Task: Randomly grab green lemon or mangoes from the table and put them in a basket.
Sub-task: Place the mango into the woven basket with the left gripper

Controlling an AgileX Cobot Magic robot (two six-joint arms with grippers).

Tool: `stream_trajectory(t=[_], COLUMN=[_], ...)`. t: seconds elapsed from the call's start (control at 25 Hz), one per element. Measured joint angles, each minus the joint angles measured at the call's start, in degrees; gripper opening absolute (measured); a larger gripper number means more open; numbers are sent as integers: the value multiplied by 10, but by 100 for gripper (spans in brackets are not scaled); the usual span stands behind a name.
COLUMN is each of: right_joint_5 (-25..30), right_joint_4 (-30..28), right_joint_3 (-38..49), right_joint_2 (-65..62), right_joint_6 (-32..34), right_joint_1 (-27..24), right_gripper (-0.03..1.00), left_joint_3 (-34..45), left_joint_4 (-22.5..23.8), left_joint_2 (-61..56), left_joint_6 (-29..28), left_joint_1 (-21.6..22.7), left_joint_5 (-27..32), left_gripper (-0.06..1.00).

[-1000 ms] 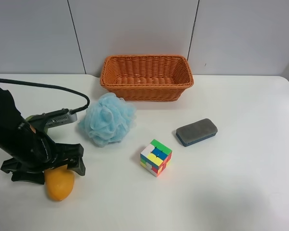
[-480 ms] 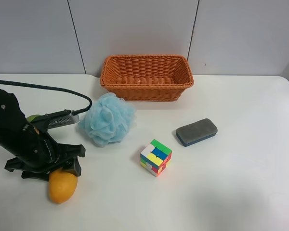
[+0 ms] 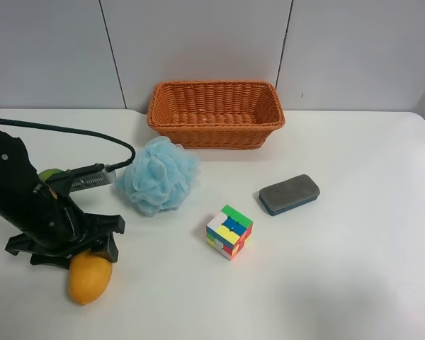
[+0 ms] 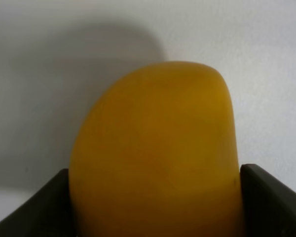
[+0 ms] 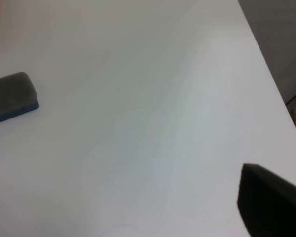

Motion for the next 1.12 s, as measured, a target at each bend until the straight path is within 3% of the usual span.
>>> stream_trajectory(t=[0.24,0.44,0.64,0.88,1.12], right_joint_5=[0,0,0,0,0], right_joint_4=[0,0,0,0,0], right_joint_3=[0,0,0,0,0], right_joint_2=[0,0,0,0,0], right_joint_6=[0,0,0,0,0], right_joint_1=[0,0,0,0,0], right_gripper=[99,99,99,99,99], left_joint_3=[-44,-167,-315,-449,-538], left_joint_4=[7,47,110,122,124], left_joint_2=[-63,-131,-129,-58,72], left_joint_6=[0,0,6,69,130], left_joint_1=[0,0,0,0,-16], left_joint_5=[70,134,156,106,-11], left_gripper=[63,62,62,62,61])
